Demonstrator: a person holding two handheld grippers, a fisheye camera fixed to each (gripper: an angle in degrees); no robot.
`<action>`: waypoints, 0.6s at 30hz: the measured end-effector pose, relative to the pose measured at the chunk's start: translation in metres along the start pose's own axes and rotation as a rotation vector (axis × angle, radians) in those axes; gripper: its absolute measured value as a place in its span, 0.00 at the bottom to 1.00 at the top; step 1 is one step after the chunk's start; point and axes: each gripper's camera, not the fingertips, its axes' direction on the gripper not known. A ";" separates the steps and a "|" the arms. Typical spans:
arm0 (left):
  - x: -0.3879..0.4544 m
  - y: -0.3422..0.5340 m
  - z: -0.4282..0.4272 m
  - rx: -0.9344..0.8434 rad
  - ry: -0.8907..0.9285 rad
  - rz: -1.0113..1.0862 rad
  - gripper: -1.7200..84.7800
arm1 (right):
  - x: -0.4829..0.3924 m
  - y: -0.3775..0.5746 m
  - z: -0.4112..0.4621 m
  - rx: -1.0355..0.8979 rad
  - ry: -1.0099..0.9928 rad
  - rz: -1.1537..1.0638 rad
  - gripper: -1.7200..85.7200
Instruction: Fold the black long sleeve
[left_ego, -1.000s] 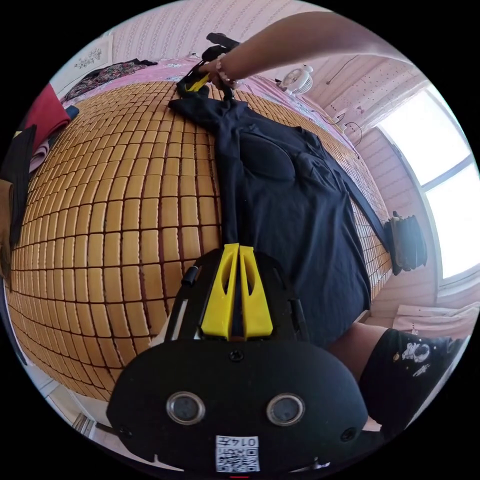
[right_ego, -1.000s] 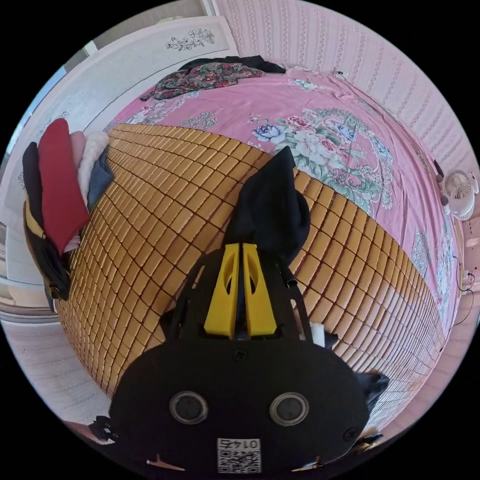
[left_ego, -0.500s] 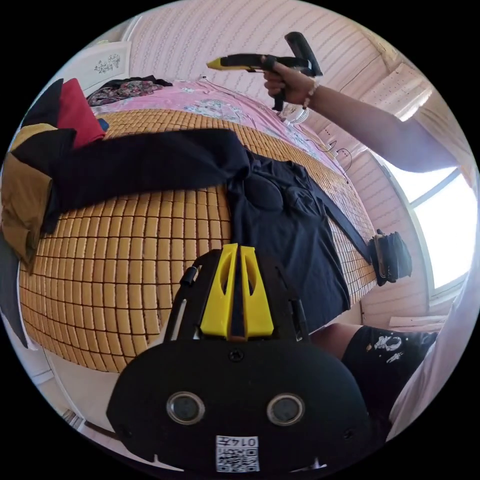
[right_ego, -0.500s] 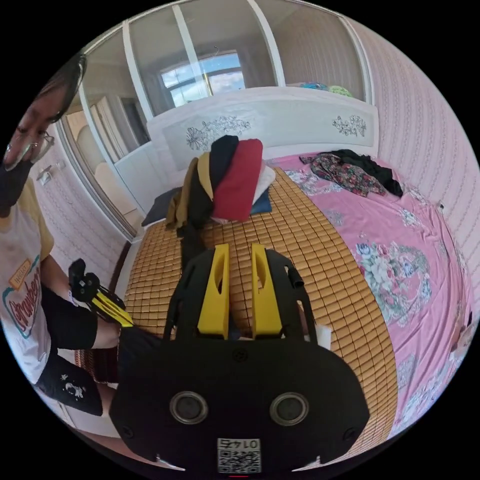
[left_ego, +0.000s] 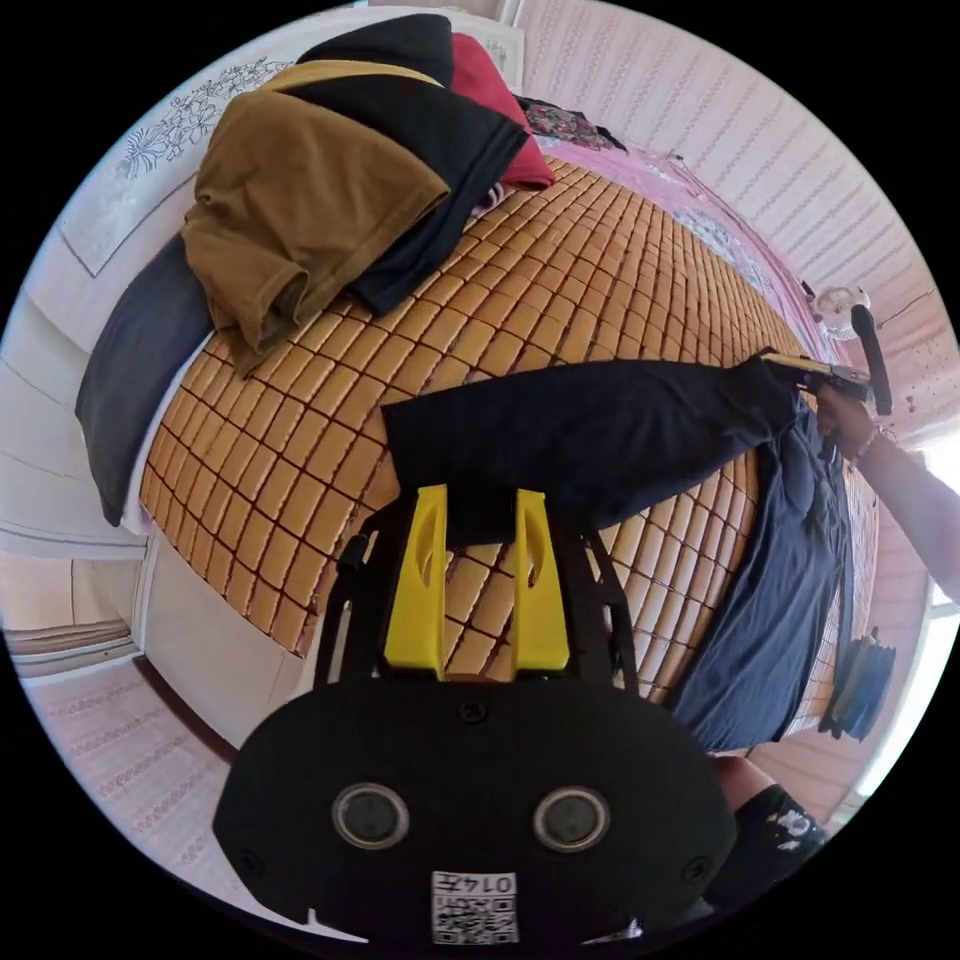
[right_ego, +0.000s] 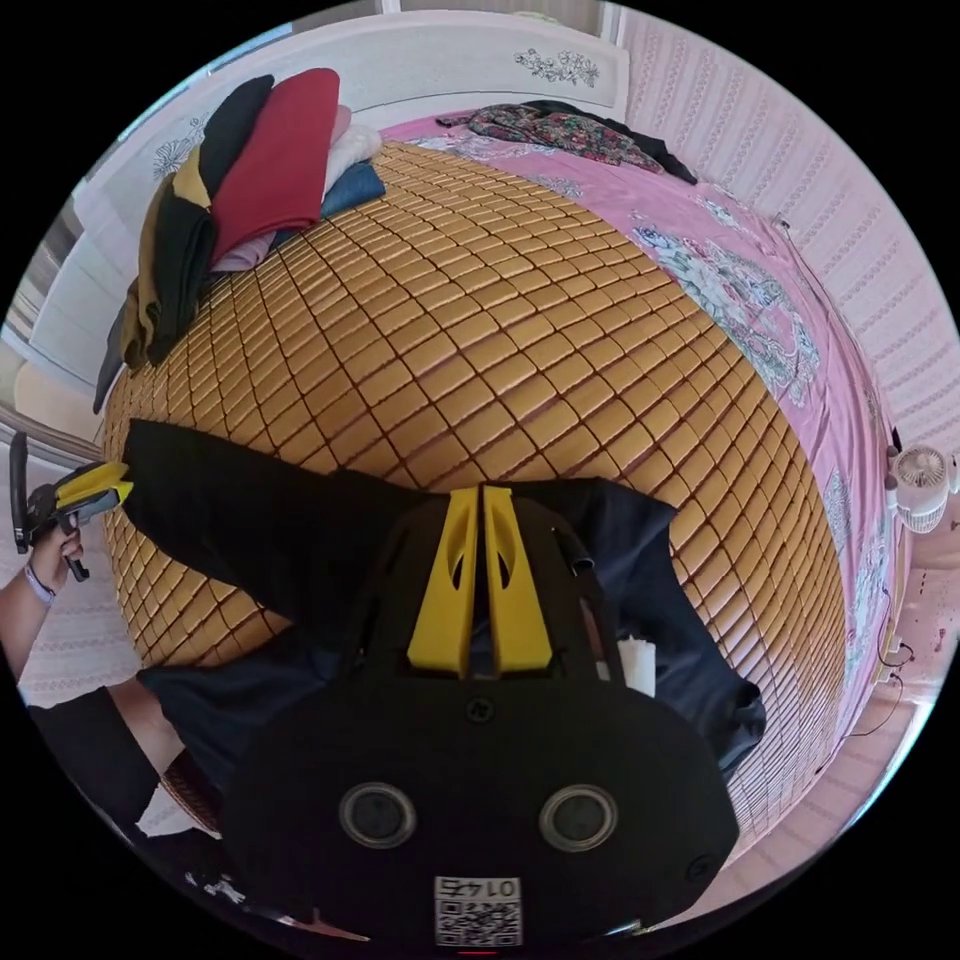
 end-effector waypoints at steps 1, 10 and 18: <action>-0.004 0.004 0.001 0.022 0.006 -0.001 0.11 | 0.000 -0.002 0.002 -0.010 -0.009 -0.007 0.02; -0.046 -0.010 -0.028 0.173 0.020 0.010 0.01 | 0.024 -0.035 0.005 0.157 -0.027 0.112 0.02; -0.094 -0.024 -0.002 0.158 0.113 -0.177 0.04 | 0.015 -0.057 0.061 0.073 0.028 0.173 0.02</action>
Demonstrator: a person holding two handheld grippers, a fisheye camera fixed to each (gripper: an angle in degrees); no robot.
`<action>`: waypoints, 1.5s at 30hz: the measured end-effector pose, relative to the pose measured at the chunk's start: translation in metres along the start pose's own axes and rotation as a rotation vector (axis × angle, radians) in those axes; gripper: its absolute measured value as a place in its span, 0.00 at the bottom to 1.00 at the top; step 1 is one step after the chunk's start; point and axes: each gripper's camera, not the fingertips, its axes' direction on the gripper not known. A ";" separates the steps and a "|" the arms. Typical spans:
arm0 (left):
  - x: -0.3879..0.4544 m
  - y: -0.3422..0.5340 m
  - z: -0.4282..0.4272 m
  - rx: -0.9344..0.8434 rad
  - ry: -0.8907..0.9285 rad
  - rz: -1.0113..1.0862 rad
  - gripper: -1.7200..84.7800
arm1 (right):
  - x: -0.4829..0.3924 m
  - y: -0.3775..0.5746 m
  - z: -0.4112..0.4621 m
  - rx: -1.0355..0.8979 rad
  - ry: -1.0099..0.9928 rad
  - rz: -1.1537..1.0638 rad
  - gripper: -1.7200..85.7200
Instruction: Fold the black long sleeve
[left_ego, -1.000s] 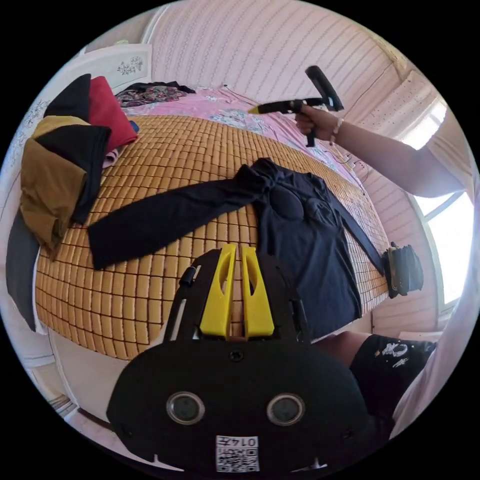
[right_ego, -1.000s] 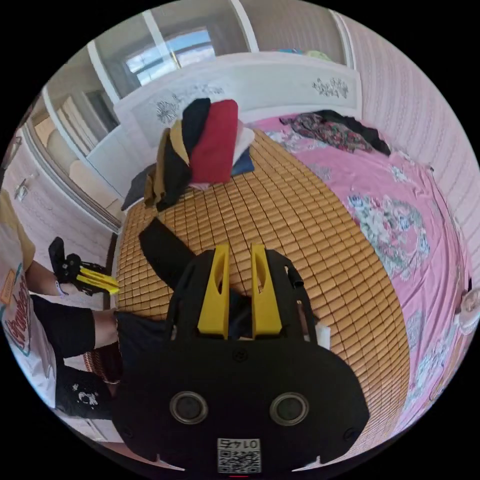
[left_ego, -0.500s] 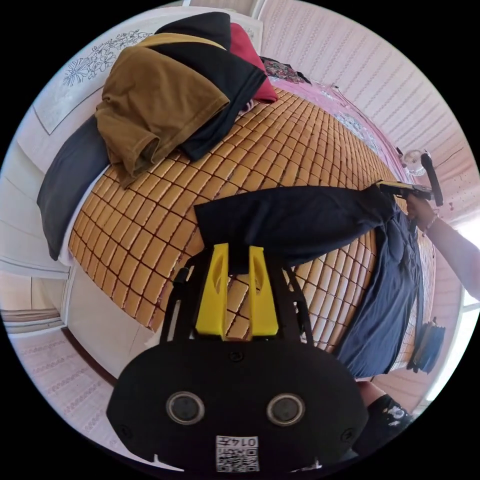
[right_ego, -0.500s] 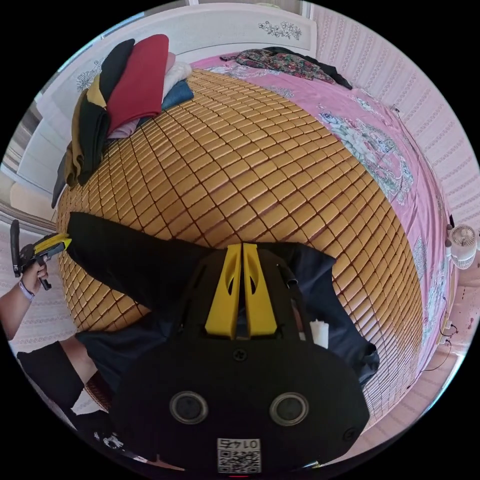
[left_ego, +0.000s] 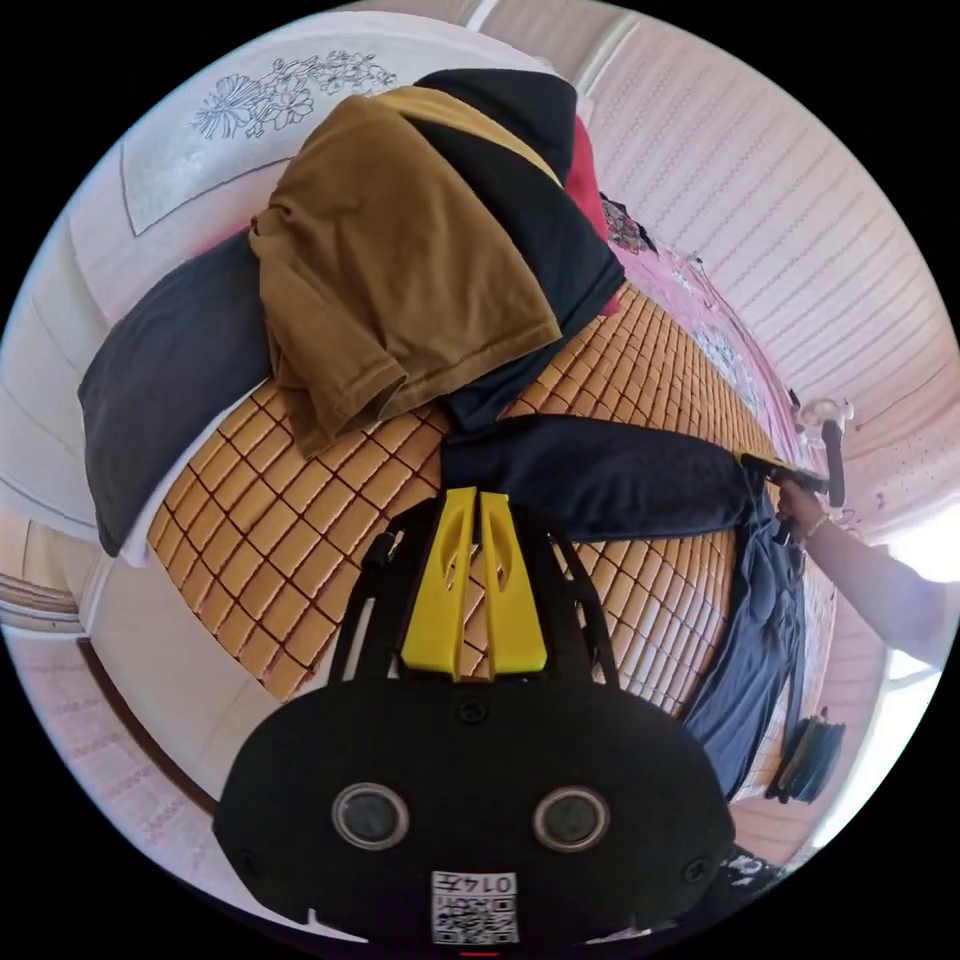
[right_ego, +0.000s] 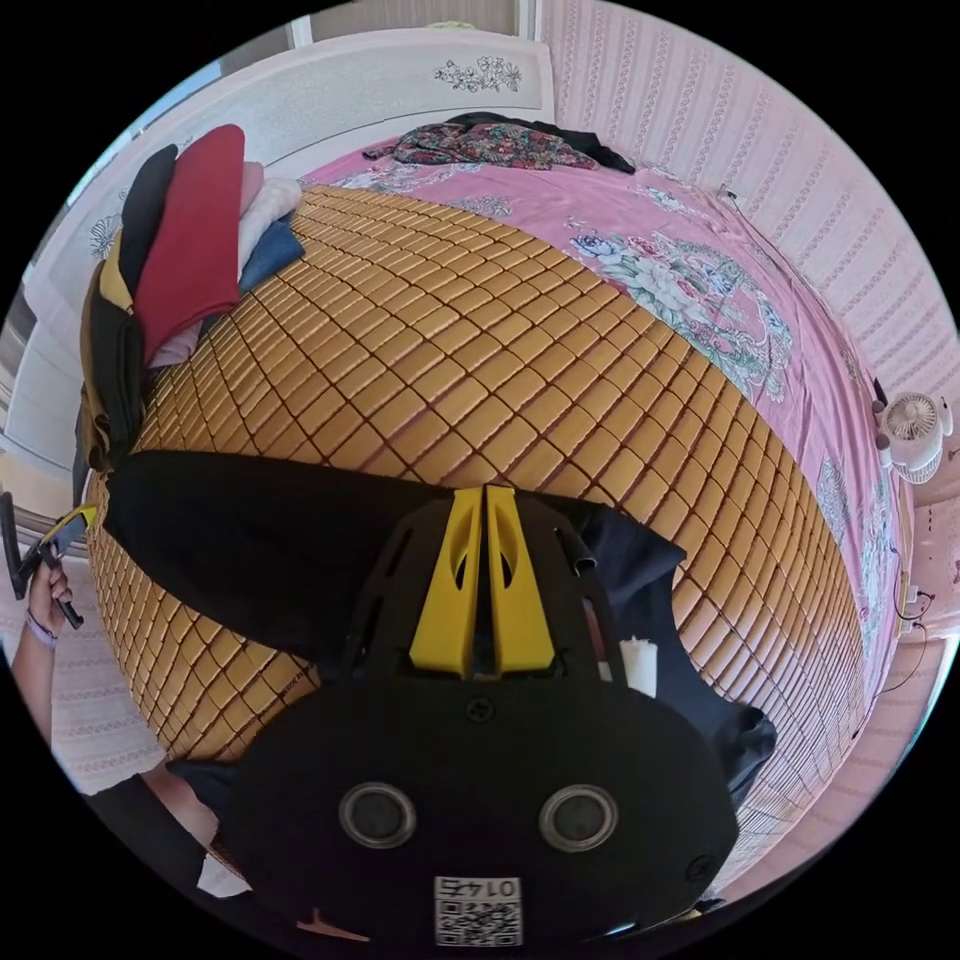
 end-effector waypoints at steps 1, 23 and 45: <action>-0.005 0.001 0.003 0.001 -0.004 -0.032 0.07 | 0.000 0.000 0.002 -0.001 -0.001 0.008 0.02; -0.048 0.018 0.019 -0.002 0.025 -0.147 0.08 | -0.029 0.030 0.027 0.045 0.099 0.014 0.02; 0.084 0.071 0.032 -0.185 0.269 0.171 0.09 | -0.103 0.309 -0.099 -0.031 -0.310 0.048 0.10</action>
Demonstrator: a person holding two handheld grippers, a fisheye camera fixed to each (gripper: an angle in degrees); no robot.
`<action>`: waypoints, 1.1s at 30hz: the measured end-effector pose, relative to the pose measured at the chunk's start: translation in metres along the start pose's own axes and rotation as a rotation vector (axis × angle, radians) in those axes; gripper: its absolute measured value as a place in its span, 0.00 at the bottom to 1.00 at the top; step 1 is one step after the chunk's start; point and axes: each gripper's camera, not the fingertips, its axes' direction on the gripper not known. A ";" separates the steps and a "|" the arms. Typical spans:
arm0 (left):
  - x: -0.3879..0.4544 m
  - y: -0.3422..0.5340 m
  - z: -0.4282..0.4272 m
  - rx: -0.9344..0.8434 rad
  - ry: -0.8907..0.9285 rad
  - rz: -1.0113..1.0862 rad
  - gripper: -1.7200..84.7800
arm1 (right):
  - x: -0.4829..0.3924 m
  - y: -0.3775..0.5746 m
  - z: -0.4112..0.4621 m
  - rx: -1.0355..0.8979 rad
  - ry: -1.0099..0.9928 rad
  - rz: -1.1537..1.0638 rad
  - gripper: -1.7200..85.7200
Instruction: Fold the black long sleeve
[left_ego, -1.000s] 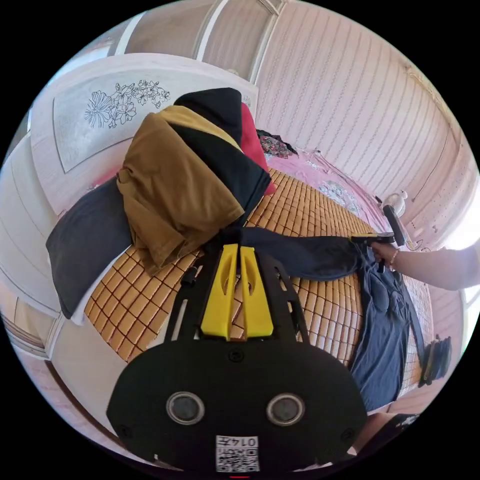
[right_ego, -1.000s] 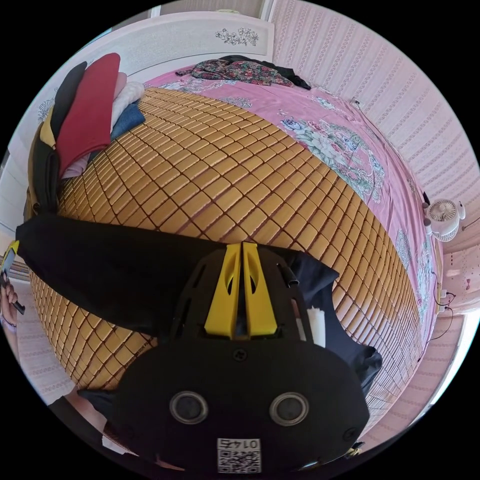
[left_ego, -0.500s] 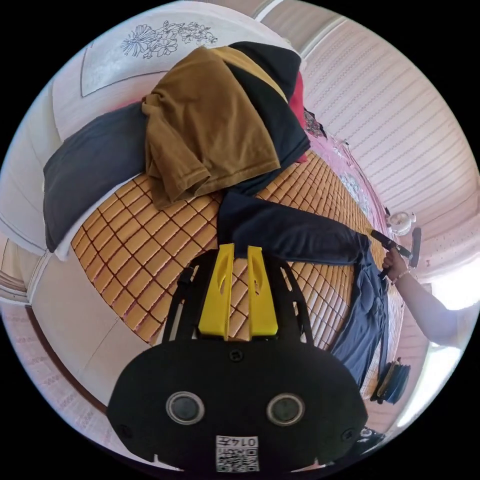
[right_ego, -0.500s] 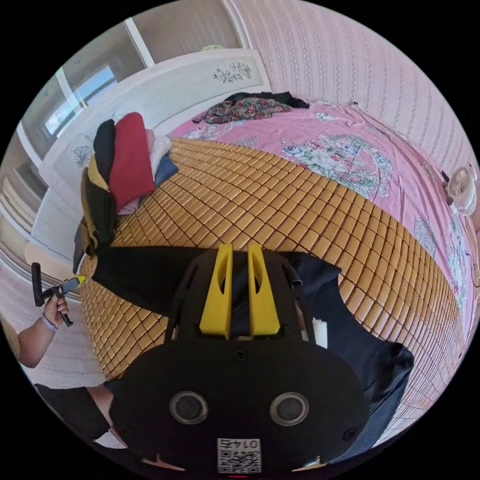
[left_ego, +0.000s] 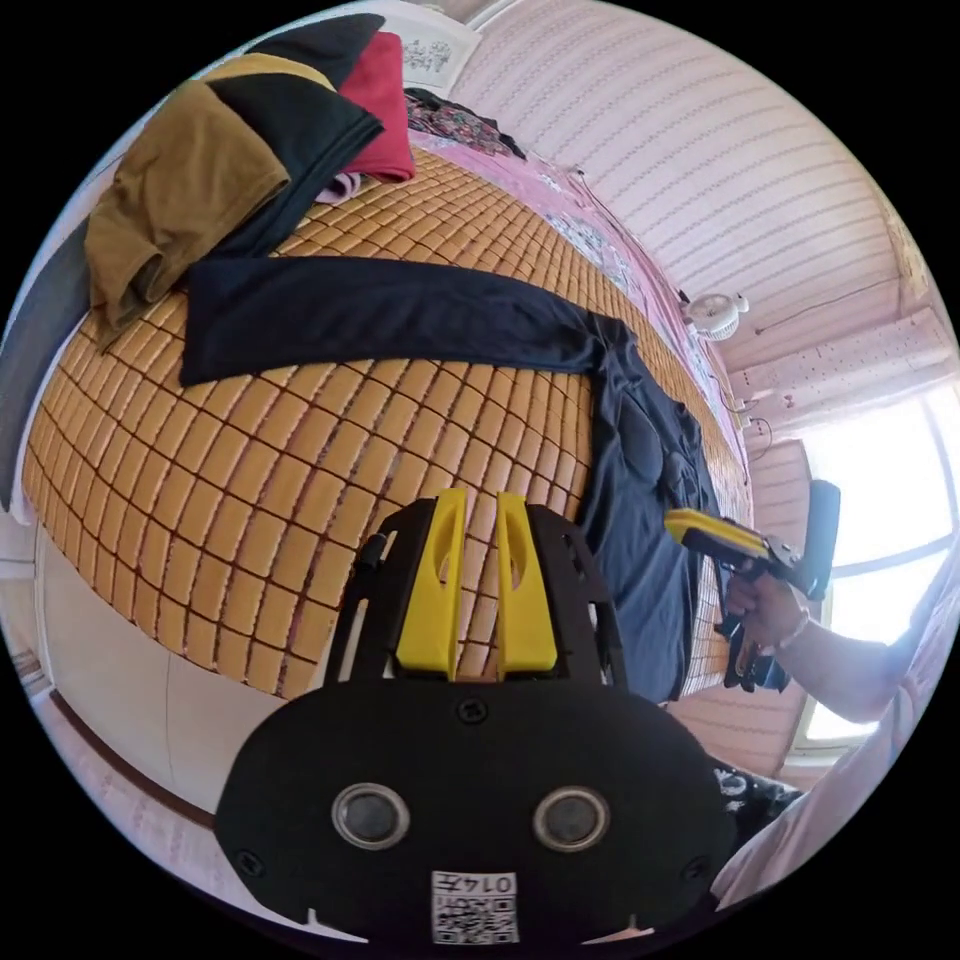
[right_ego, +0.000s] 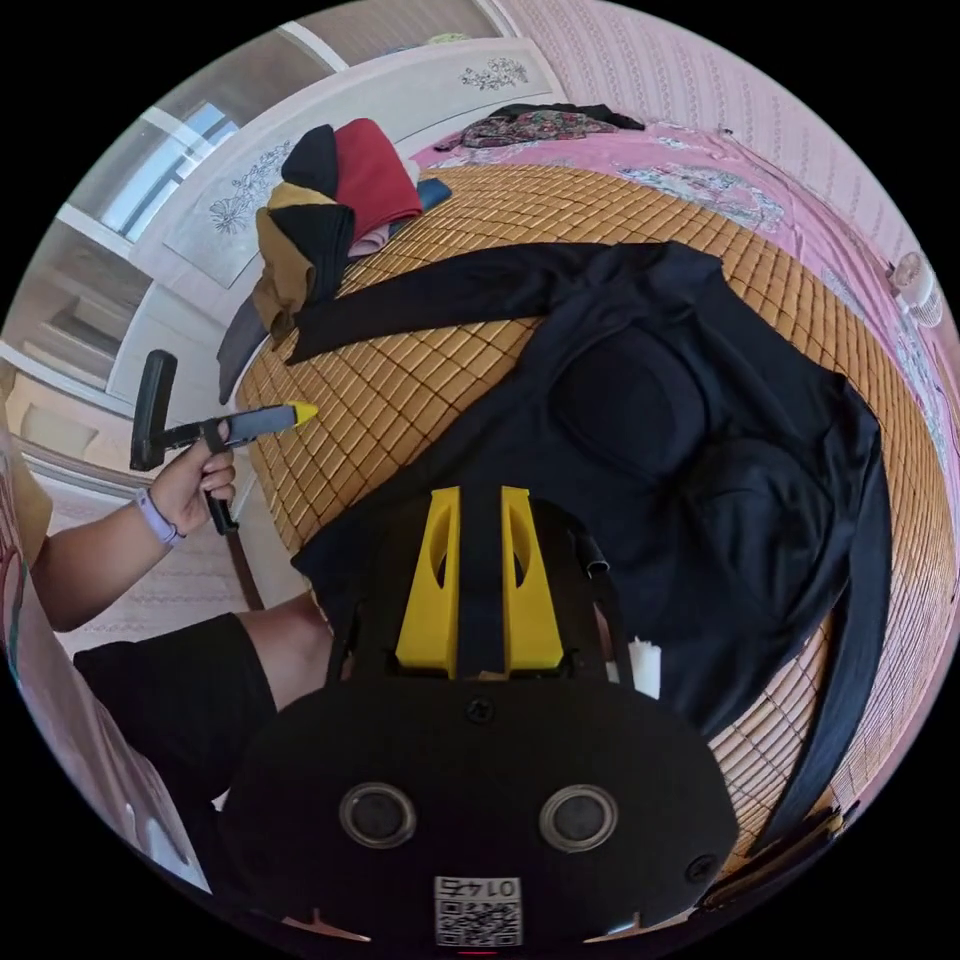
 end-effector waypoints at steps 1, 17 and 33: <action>-0.008 -0.003 -0.007 0.041 -0.049 -0.037 0.09 | -0.006 -0.001 0.001 0.002 -0.013 -0.023 0.10; -0.084 -0.038 -0.027 0.177 -0.143 -0.161 0.11 | -0.197 -0.155 0.063 0.114 -0.024 -0.533 0.13; -0.014 -0.047 -0.019 0.198 -0.114 0.115 0.01 | -0.182 -0.145 -0.007 0.166 -0.168 -0.395 0.02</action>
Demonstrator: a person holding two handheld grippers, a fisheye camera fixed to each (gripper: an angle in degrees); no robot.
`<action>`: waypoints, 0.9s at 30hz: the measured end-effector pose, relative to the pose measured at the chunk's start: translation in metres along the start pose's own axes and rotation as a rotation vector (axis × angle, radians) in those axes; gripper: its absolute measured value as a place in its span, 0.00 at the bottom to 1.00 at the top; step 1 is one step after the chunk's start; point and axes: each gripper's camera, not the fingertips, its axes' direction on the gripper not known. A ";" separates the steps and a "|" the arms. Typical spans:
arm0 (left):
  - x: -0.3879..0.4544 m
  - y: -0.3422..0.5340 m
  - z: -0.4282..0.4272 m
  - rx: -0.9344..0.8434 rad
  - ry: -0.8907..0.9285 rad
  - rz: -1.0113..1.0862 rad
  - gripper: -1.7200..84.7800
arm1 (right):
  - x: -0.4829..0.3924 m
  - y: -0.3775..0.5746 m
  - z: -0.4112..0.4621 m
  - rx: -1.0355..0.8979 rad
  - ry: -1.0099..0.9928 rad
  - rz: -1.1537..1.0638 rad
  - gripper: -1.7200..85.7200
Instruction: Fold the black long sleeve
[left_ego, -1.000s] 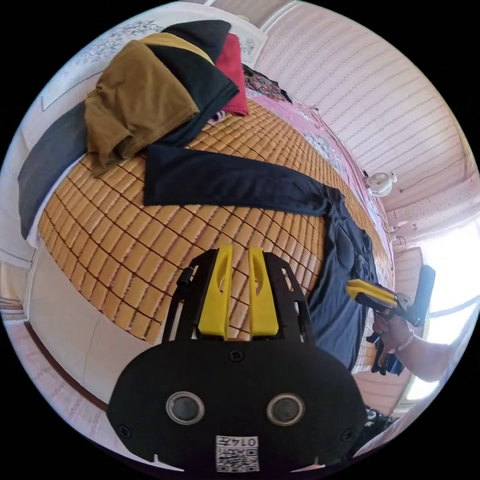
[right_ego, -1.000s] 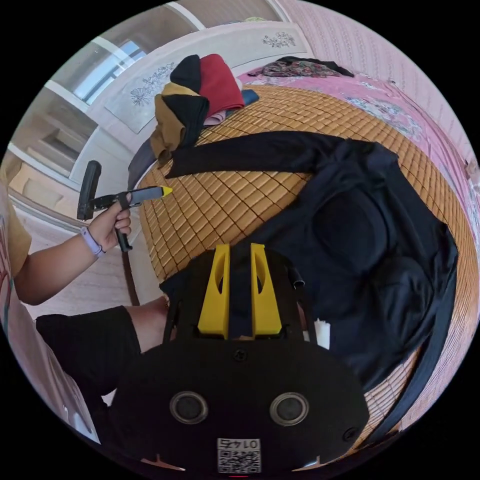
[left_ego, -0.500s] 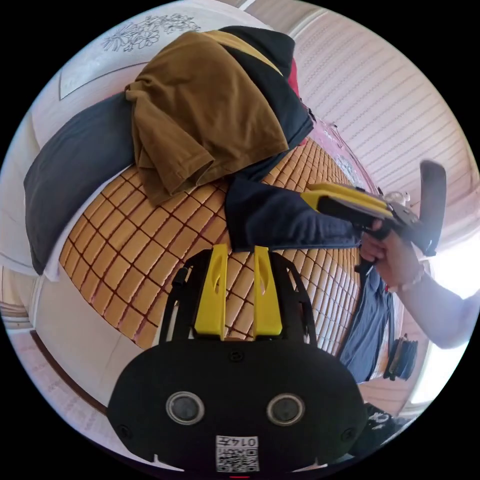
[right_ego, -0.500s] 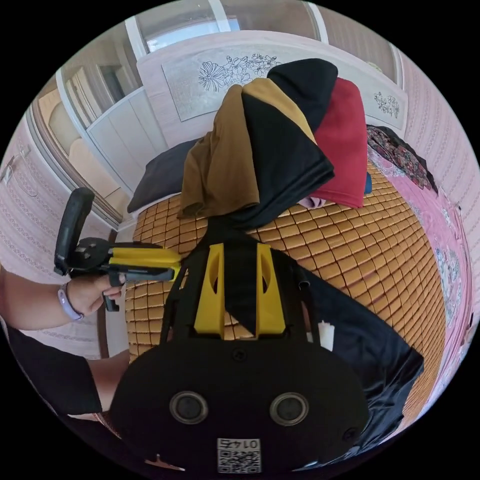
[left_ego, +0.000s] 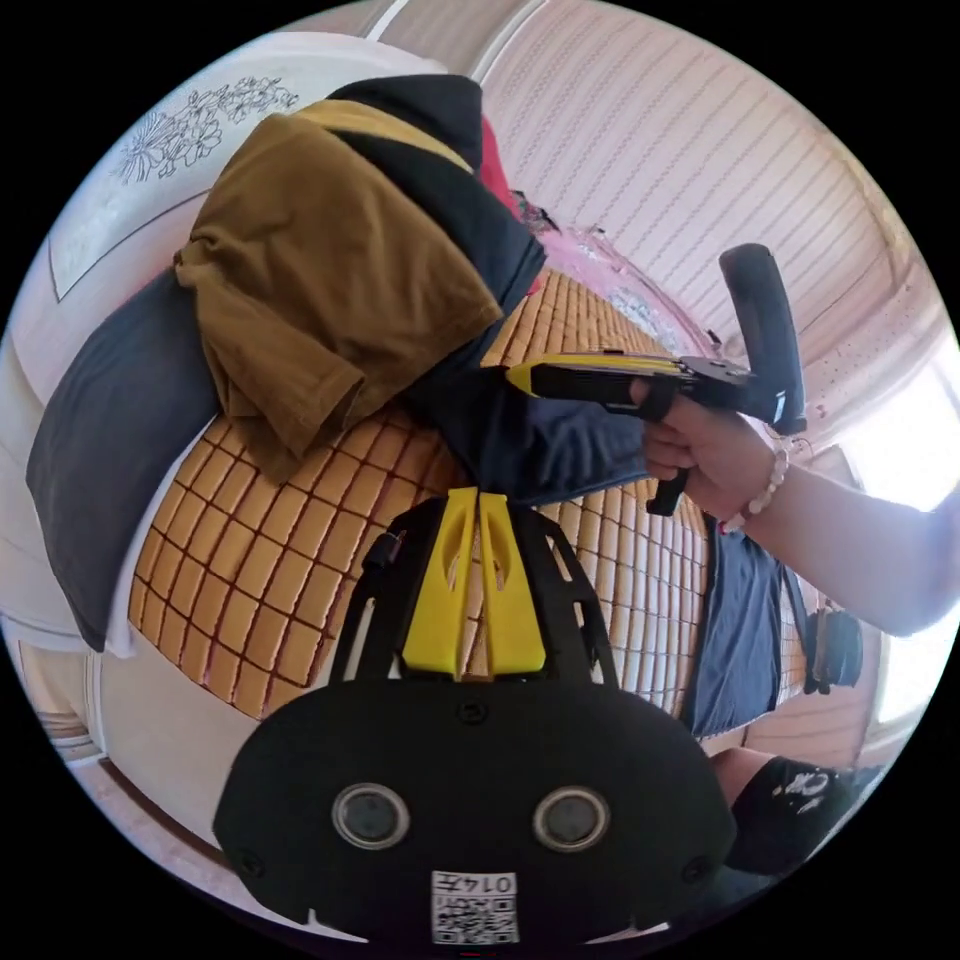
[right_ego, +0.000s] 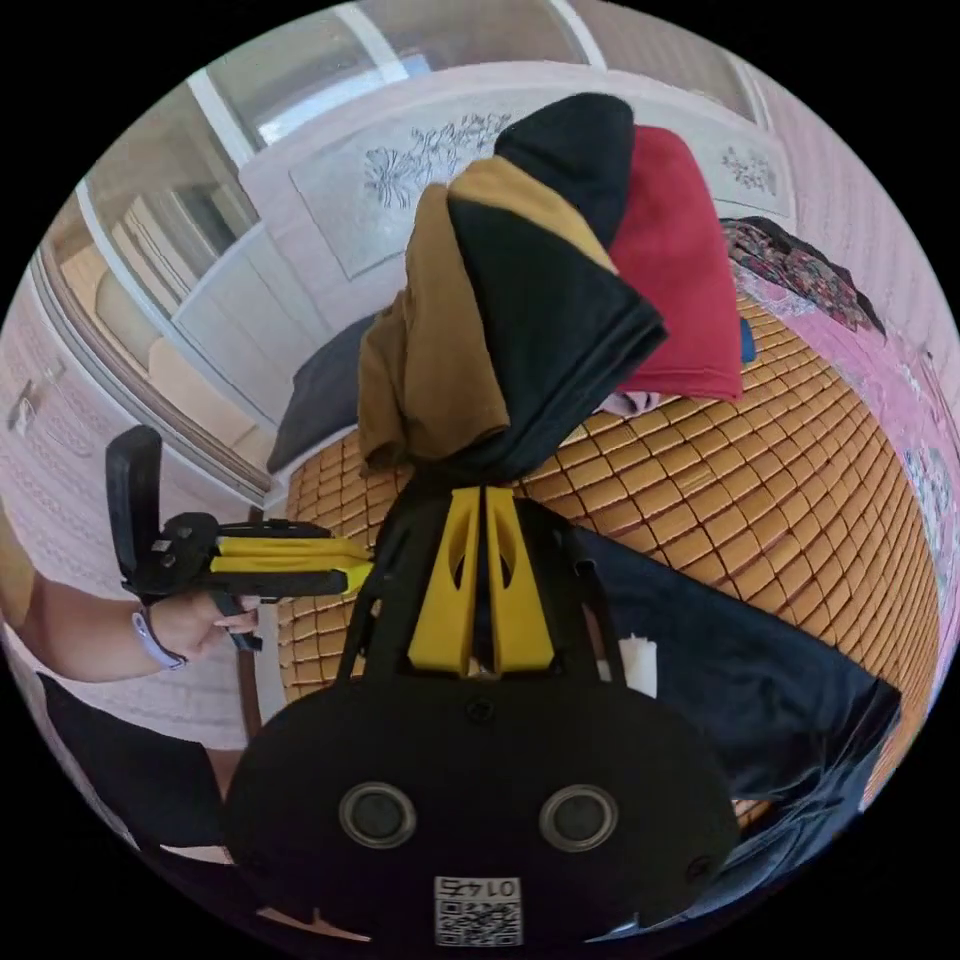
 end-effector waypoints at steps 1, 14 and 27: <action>0.014 -0.001 -0.008 0.036 0.034 0.041 0.01 | 0.004 0.004 -0.016 0.037 -0.020 0.022 0.02; 0.306 -0.028 -0.055 0.293 0.719 0.652 0.01 | 0.037 0.228 -0.440 0.492 0.179 0.447 0.03; 0.493 0.084 0.069 -0.535 0.745 0.899 0.08 | 0.029 0.434 -0.461 0.163 0.268 1.080 0.10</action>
